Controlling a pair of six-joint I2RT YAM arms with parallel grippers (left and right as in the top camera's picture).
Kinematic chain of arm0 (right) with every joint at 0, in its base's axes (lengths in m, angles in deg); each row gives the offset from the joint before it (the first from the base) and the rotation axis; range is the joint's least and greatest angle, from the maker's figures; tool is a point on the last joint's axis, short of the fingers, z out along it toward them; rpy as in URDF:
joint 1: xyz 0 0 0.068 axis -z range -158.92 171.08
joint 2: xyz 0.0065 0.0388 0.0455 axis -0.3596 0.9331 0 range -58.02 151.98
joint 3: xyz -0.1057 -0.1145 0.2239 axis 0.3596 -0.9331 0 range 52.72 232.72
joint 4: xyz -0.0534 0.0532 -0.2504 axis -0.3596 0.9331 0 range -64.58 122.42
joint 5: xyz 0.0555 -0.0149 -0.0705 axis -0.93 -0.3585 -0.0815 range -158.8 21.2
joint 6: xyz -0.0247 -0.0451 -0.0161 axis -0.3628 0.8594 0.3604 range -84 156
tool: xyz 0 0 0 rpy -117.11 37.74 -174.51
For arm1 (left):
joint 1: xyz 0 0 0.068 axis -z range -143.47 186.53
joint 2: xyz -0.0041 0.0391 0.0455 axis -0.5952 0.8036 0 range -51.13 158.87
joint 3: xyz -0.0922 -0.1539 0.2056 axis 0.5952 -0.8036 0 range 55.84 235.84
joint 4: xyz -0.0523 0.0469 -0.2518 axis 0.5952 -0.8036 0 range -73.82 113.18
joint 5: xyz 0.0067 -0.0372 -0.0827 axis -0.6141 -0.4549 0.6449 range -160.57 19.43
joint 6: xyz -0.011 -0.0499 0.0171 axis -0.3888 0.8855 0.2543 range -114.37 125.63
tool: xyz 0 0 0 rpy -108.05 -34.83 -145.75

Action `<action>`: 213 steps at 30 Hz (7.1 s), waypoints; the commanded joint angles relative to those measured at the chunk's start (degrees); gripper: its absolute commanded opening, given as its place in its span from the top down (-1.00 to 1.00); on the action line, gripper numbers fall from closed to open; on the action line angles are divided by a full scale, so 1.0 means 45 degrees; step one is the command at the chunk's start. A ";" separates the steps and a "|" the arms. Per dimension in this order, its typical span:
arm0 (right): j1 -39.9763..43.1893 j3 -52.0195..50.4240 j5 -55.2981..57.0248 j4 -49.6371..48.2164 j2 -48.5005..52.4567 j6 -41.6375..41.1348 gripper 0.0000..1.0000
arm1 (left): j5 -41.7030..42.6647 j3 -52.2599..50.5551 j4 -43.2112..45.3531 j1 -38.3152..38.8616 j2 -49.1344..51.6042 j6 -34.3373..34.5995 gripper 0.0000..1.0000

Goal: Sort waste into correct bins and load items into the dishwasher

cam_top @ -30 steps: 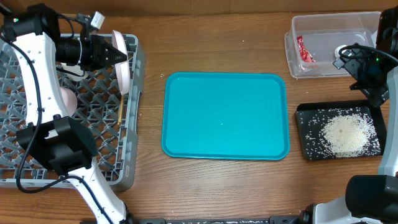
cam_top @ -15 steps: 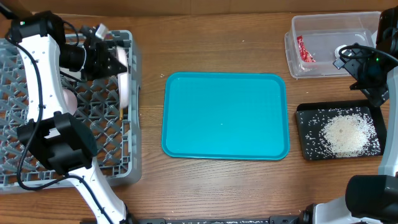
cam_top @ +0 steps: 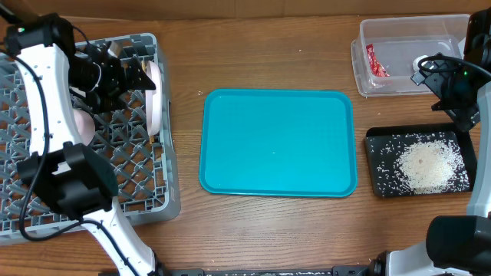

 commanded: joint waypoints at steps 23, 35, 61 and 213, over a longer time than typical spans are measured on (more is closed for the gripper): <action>0.0015 0.0126 0.0083 -0.0034 -0.0019 -0.0049 -1.00 | -0.5872 -0.5362 0.0520 0.4163 -0.6849 0.3803 -1.00; 0.0015 0.0126 0.0078 -0.0029 -0.0019 -0.0049 -1.00 | -0.7208 -1.2400 0.5484 0.4328 -0.7023 0.5561 -0.91; 0.0015 0.0126 0.0078 -0.0029 -0.0019 -0.0049 -1.00 | -0.6538 -1.4226 0.7014 0.4721 -0.7028 0.6207 -0.06; 0.0015 0.0126 0.0078 -0.0029 -0.0019 -0.0049 -0.99 | -0.9899 -0.8820 1.3270 0.1710 -0.6300 0.6892 -0.57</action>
